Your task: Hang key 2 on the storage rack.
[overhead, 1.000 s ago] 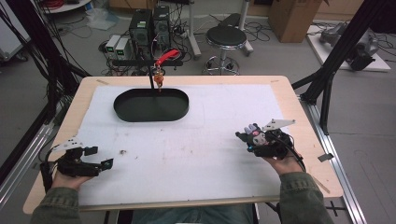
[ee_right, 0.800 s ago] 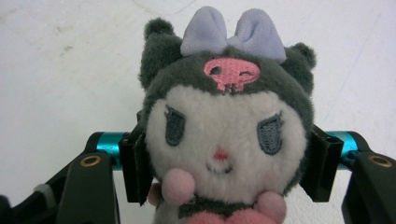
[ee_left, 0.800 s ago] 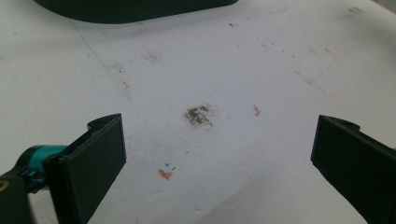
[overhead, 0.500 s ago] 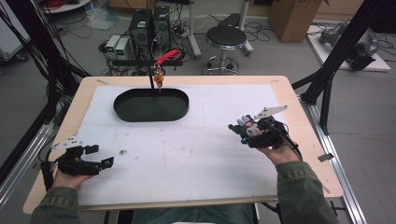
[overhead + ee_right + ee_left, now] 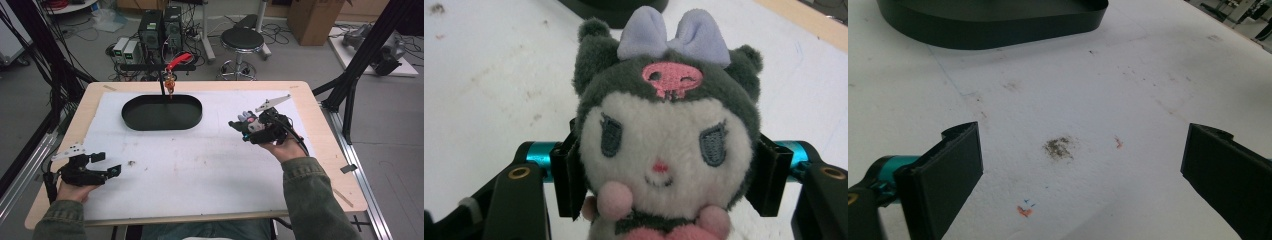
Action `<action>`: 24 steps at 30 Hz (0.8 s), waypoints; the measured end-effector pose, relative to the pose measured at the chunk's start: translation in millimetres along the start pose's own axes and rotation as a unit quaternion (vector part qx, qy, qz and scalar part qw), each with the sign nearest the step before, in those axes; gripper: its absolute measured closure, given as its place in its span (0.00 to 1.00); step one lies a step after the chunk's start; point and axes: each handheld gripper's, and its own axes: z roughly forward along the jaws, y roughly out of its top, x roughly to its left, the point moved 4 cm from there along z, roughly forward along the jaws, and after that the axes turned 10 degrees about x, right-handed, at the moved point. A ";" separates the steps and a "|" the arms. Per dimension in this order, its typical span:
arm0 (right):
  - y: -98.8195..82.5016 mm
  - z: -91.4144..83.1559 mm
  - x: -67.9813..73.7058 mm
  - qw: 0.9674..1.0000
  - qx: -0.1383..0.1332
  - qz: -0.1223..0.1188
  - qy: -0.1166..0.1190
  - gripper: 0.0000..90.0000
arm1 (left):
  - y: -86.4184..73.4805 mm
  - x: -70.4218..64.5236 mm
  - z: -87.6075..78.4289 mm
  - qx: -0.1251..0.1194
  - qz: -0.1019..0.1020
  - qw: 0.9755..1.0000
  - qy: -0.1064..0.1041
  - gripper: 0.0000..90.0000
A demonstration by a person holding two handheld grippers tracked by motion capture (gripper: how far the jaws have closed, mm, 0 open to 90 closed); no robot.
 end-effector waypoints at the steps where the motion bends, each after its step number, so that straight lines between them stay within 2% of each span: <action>1: 4.1 0.0 0.2 1.000 -0.001 -0.002 0.000 0.36 | 0.0 -0.3 0.5 0.000 0.000 1.000 0.000 0.04; 8: 33.8 -1.2 -3.6 1.000 -0.018 0.018 0.015 0.36 | 0.0 -0.8 0.4 0.000 0.002 1.000 -0.003 0.04; 13: 54.9 3.2 -6.0 1.000 -0.014 0.017 0.011 0.36 | 0.1 -1.3 1.7 0.001 0.001 1.000 -0.004 0.04; 20: 84.8 17.9 -10.6 0.999 -0.002 0.030 0.028 0.36 | 4.6 -5.5 1.2 -0.016 0.000 1.000 -0.018 0.04; 24: 97.5 25.2 -11.4 0.999 0.007 0.032 0.026 0.36 | 3.3 -3.4 2.9 -0.005 0.007 1.000 -0.011 0.04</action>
